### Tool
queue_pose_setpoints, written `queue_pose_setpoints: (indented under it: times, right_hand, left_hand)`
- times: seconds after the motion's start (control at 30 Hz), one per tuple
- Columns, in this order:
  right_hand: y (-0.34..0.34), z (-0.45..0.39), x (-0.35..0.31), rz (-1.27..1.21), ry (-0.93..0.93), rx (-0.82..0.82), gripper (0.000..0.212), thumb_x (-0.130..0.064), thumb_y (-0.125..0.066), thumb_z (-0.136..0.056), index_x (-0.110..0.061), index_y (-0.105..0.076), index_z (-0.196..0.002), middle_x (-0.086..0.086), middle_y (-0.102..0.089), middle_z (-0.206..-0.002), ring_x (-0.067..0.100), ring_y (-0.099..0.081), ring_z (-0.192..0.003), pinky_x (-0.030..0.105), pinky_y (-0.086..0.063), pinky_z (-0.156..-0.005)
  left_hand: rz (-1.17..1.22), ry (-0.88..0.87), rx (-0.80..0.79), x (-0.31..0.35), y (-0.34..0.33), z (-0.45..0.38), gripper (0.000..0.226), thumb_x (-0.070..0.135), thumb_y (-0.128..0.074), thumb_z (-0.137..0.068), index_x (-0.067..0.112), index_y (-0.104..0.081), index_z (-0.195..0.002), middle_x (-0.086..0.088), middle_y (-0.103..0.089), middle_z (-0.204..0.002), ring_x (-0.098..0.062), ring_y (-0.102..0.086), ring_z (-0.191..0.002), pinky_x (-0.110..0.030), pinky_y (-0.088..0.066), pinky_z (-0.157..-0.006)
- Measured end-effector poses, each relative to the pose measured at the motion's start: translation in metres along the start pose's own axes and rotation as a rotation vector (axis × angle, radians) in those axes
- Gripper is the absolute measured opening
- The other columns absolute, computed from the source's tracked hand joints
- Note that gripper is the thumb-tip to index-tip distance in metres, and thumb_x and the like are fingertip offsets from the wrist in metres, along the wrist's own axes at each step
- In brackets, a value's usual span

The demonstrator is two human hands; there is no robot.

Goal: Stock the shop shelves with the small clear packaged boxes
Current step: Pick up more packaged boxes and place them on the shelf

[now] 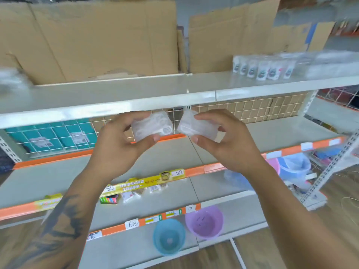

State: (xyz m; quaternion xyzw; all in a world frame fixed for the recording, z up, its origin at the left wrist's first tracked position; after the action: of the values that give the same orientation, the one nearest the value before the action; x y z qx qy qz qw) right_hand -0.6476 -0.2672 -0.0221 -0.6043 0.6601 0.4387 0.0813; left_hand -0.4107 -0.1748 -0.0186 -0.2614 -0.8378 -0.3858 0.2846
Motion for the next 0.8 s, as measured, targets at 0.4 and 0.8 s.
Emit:
queue_pose_setpoints:
  times: [0.4, 0.8]
  right_hand:
    - [0.159, 0.142, 0.122, -0.109, -0.333, 0.25, 0.04, -0.015, -0.081, -0.085, -0.035, -0.068, -0.117, -0.015, -0.064, -0.126, 0.015, -0.061, -0.119, 0.047, -0.051, -0.098]
    - [0.273, 0.126, 0.247, 0.048, -0.438, 0.362, 0.037, -0.019, -0.081, -0.086, -0.034, -0.068, -0.117, -0.012, -0.064, -0.131, 0.015, -0.057, -0.128, 0.035, -0.049, -0.099]
  left_hand:
    - [0.097, -0.082, -0.259, 0.089, -0.212, 0.039, 0.053, 0.044, -0.082, -0.074, 0.03, -0.07, -0.124, 0.019, -0.066, -0.122, 0.004, -0.06, -0.115, -0.013, -0.042, -0.1]
    - [0.196, -0.13, -0.37, 0.122, -0.404, -0.043, 0.051, 0.025, -0.089, -0.078, 0.029, -0.069, -0.124, 0.019, -0.066, -0.123, 0.007, -0.059, -0.114, -0.005, -0.037, -0.096]
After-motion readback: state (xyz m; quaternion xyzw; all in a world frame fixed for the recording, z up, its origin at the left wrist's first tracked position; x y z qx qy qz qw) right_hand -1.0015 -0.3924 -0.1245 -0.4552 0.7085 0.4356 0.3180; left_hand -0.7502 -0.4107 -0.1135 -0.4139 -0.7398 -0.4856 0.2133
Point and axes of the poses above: each hand's wrist, its own z-axis away from the middle knuckle, its own y-axis out of the back of the hand, x = y × z, the point moved 8 cm from there along -z, towards the middle knuckle
